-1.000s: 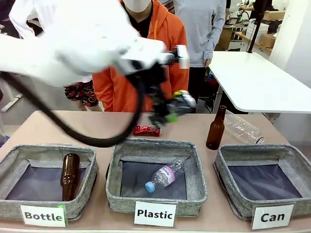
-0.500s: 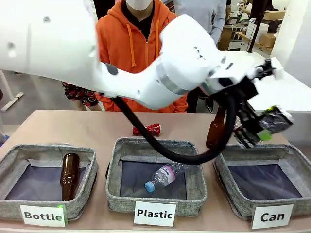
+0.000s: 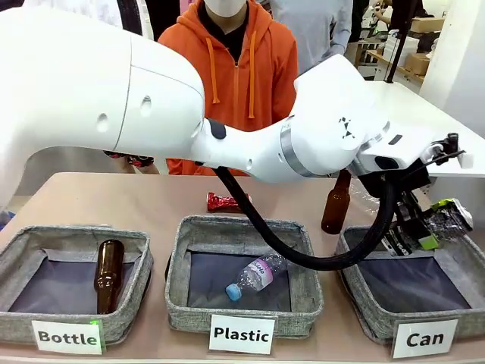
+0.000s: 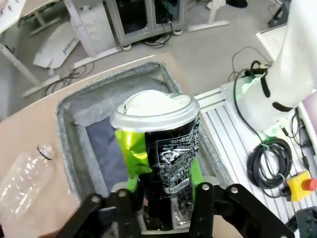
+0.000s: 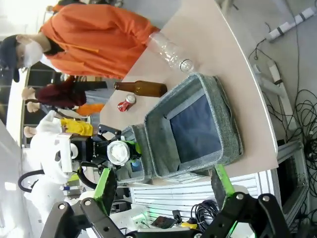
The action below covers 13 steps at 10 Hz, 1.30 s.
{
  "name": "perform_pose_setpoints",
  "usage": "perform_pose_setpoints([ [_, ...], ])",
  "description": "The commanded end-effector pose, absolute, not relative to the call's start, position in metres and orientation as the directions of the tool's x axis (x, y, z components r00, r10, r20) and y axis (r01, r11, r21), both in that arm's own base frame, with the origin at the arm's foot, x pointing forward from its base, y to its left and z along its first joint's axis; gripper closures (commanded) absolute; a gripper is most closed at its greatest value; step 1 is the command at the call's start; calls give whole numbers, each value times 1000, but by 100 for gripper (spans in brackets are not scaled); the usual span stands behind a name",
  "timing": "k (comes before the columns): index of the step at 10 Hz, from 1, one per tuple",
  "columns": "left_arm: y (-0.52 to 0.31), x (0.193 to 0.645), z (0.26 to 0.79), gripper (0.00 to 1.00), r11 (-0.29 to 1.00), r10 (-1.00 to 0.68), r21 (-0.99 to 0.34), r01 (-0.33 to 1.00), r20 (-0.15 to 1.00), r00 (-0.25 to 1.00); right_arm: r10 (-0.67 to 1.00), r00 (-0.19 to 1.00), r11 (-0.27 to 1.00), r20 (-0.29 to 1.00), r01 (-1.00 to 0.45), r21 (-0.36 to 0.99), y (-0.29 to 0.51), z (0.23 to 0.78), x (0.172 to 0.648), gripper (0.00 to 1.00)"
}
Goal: Sort the can waste into the basket.
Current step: Pick up the can waste from the table and place it in the right Fabric basket.
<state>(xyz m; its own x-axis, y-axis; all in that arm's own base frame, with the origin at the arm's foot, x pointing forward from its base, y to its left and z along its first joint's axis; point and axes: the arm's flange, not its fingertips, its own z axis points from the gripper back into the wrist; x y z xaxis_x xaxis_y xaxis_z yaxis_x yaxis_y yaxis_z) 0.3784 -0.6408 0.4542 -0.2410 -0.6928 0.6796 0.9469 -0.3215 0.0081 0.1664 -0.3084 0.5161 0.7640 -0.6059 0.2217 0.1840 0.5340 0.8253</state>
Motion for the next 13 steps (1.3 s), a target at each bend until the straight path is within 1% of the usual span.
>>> perform_pose_setpoints([
  [1,-648,381,466,2,-315,-708,3,949,666,-237,-621,755,516,209,194,834,-307,518,166,0],
  [2,-648,381,465,0,-313,-712,21,950,657,-249,-621,755,516,209,194,834,-307,518,166,0],
  [6,-636,386,469,0,-294,-714,18,956,660,-232,-621,755,516,209,194,834,-307,518,166,0],
  [7,-629,384,476,0,-305,-736,-33,952,643,-214,-621,755,516,209,194,834,-307,518,166,0],
  [8,-616,371,487,0,-336,-790,-126,933,578,-206,-608,762,533,222,184,826,-309,516,165,0],
  [9,-596,351,499,0,-383,-808,-179,906,540,-234,-588,780,549,215,189,814,-300,513,175,0],
  [10,-565,334,516,0,-381,-829,-179,907,501,-250,-584,792,533,180,206,821,-282,510,197,0],
  [11,-533,328,531,0,-342,-846,-174,923,485,-222,-545,823,520,157,185,834,-260,507,215,0],
  [12,-494,327,543,0,-296,-859,-177,939,480,-180,-475,864,524,166,127,842,-231,503,231,0],
  [13,-449,326,553,0,-266,-862,-183,946,484,-149,-406,898,553,170,94,828,-197,496,245,0],
])
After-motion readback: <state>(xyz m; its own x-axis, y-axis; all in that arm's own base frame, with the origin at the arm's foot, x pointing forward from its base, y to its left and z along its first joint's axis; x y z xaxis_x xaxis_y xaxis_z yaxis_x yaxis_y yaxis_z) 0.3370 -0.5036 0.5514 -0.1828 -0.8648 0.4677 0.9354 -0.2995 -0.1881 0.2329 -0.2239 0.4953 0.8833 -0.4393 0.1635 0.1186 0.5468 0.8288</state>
